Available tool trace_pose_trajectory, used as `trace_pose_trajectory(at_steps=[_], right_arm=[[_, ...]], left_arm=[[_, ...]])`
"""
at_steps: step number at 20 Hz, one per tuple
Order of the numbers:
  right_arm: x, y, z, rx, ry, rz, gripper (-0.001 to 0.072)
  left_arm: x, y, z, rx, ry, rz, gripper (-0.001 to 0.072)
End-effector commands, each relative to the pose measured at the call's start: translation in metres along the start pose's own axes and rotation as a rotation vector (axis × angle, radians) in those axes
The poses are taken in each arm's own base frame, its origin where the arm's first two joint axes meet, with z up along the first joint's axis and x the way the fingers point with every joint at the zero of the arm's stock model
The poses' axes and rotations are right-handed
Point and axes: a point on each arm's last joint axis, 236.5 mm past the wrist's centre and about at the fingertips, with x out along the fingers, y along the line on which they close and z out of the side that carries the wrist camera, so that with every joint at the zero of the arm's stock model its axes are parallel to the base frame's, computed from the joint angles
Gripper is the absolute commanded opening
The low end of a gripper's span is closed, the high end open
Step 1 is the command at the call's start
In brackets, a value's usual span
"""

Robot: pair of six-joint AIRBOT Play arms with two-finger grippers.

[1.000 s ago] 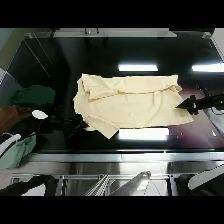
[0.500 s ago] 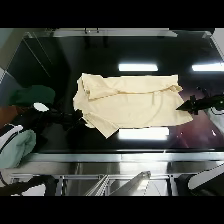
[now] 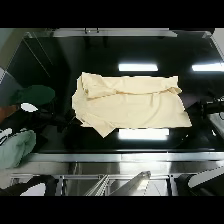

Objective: Fold the shirts.

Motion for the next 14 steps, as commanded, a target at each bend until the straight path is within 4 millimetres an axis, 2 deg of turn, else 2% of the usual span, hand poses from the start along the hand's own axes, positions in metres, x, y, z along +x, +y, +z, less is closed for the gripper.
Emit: trace_pose_trajectory(at_steps=[1,3,5,7,8,9,12,14], right_arm=[[0.003,-0.013,-0.013,0.062,0.017,0.002,0.0296],[0.018,-0.021,-0.021,0.091,0.037,-0.008,0.0295],[0.024,-0.016,-0.021,0.089,0.034,0.023,0.0271],[0.023,-0.002,-0.019,0.075,0.027,0.076,0.0121],[0.022,0.005,-0.020,0.069,0.033,0.095,0.0049],[0.020,0.008,-0.020,0.059,0.031,0.088,0.0015],[0.002,0.030,-0.010,-0.010,-0.034,0.055,0.0014],[-0.019,0.060,0.016,-0.076,-0.150,0.074,0.0013]], left_arm=[[0.001,0.002,-0.006,-0.004,0.017,-0.006,0.0024],[0.001,0.001,-0.006,-0.007,0.015,-0.011,0.0024],[0.001,0.001,-0.006,-0.008,0.017,-0.012,0.0024],[0.000,-0.006,-0.007,0.002,0.023,-0.035,0.0024],[-0.003,-0.016,-0.005,0.013,0.023,-0.065,0.0024],[-0.008,-0.028,-0.002,0.032,0.022,-0.098,0.0024],[-0.031,-0.072,0.012,0.110,0.005,-0.182,0.0024],[-0.052,-0.105,0.031,0.178,-0.054,-0.236,0.0024]])
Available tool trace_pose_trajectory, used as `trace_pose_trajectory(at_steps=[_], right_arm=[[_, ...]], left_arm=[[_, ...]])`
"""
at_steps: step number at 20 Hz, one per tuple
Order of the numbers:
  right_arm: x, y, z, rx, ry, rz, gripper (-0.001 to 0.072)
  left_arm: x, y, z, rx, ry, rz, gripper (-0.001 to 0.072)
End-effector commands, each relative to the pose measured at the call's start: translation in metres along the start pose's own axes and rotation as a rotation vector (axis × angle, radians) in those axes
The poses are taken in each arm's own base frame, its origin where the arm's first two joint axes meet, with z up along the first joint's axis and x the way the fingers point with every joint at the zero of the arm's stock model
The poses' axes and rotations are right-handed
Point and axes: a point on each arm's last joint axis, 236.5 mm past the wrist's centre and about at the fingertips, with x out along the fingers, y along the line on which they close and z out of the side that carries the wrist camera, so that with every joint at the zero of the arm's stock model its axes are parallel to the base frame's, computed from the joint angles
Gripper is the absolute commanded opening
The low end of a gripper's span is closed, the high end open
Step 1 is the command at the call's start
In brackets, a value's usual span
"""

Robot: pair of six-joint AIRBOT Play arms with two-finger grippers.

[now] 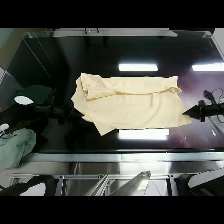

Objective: Fold the shirts.

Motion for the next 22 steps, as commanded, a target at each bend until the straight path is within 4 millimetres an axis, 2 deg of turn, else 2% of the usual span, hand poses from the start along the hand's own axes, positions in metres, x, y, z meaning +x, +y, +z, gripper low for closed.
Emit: trace_pose_trajectory(at_steps=[1,3,5,9,12,15,18,19,20,21,22], right_arm=[[-0.024,0.050,0.036,-0.081,-0.142,0.046,0.0013],[-0.026,0.062,0.061,-0.099,-0.195,0.025,0.0013],[-0.017,0.068,0.083,-0.130,-0.221,-0.004,0.0013],[0.008,0.068,0.140,-0.155,-0.299,-0.068,0.0014],[0.011,0.062,0.178,-0.166,-0.367,-0.094,0.0013],[0.022,0.051,0.189,-0.141,-0.361,-0.081,0.0014],[0.041,0.048,0.184,-0.165,-0.313,-0.078,0.0017],[0.043,0.050,0.180,-0.179,-0.293,-0.079,0.0156],[0.041,0.056,0.176,-0.207,-0.272,-0.074,0.0267],[0.031,0.055,0.170,-0.235,-0.249,-0.102,0.0268],[0.018,0.050,0.168,-0.258,-0.241,-0.158,0.0325]], left_arm=[[-0.027,-0.053,0.033,0.109,-0.079,-0.082,0.0024],[-0.045,-0.060,0.066,0.116,-0.151,-0.090,0.0024],[-0.051,-0.054,0.095,0.096,-0.176,-0.091,0.0024],[-0.032,-0.040,0.149,0.073,-0.181,-0.088,0.0024],[-0.022,-0.050,0.196,0.130,-0.225,-0.090,0.0024],[0.002,-0.053,0.211,0.159,-0.180,-0.094,0.0021],[0.029,-0.029,0.210,0.160,-0.090,-0.028,0.0010],[0.031,-0.023,0.209,0.171,-0.069,-0.004,0.0035],[0.029,-0.024,0.210,0.175,-0.066,-0.001,0.0257],[0.022,-0.028,0.215,0.173,-0.085,-0.006,0.0504],[0.011,-0.035,0.220,0.181,-0.096,-0.012,0.0720]])
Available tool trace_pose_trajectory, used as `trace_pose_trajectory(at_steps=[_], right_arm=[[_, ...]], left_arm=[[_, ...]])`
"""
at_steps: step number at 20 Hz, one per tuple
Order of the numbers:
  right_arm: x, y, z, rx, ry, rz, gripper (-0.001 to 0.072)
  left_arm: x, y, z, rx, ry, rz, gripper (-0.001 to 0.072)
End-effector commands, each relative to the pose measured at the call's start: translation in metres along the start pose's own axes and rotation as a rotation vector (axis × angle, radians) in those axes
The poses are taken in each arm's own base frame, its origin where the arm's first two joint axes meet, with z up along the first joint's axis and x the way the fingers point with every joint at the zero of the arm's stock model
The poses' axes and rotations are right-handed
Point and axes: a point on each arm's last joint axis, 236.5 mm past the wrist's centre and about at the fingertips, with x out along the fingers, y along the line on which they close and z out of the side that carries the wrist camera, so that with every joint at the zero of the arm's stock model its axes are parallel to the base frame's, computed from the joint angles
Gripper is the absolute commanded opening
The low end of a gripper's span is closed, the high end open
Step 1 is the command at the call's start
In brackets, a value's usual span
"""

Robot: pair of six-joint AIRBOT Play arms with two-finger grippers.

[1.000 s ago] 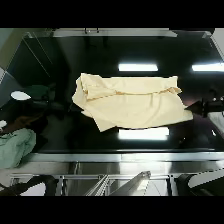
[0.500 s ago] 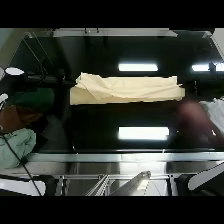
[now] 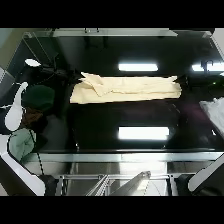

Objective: Fold the shirts.

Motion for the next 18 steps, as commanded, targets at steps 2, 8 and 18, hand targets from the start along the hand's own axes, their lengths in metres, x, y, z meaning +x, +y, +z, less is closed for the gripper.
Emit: trace_pose_trajectory(at_steps=[2,8,18], right_arm=[[-0.045,-0.029,0.007,-0.076,0.025,-0.195,0.0688],[-0.008,-0.035,-0.021,0.056,0.138,-0.114,0.0636],[0.043,0.008,-0.040,0.065,0.223,0.098,0.0014]], left_arm=[[-0.034,-0.013,0.020,0.043,-0.008,0.005,0.0715],[-0.057,-0.044,0.012,0.058,0.026,-0.034,-0.0001],[0.048,-0.135,-0.045,0.239,0.092,-0.079,0.0014]])
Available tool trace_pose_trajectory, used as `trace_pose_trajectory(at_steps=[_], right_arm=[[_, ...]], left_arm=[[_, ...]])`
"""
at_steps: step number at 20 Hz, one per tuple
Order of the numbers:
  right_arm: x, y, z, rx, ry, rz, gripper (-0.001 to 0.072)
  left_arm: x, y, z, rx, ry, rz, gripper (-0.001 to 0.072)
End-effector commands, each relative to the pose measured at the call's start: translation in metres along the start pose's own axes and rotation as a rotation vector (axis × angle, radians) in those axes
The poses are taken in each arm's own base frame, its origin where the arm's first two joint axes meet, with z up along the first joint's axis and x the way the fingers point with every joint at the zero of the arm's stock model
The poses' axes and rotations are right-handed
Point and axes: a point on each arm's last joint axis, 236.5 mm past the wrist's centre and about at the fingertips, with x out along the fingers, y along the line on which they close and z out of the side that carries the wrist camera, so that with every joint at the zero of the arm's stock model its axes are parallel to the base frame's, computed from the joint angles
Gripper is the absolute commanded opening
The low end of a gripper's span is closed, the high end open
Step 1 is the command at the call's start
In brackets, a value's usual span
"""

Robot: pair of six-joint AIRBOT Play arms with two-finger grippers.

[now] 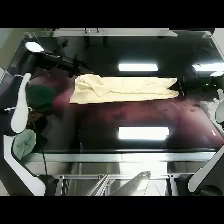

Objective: Fold the shirts.

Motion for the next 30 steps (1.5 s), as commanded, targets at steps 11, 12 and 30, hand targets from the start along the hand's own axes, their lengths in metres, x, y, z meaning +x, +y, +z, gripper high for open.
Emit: trace_pose_trajectory(at_steps=[11,12,30], right_arm=[[-0.089,0.233,-0.029,-0.407,-0.084,0.310,0.0014],[-0.078,0.247,-0.034,-0.426,-0.069,0.313,0.0014],[0.319,0.375,-0.174,-0.555,0.030,0.262,0.0597]], left_arm=[[0.219,-0.017,-0.042,0.061,-0.027,0.067,0.0011],[0.230,-0.022,-0.048,0.059,-0.006,0.047,0.0011],[-0.305,-0.087,-0.034,0.384,-0.419,0.093,0.0025]])
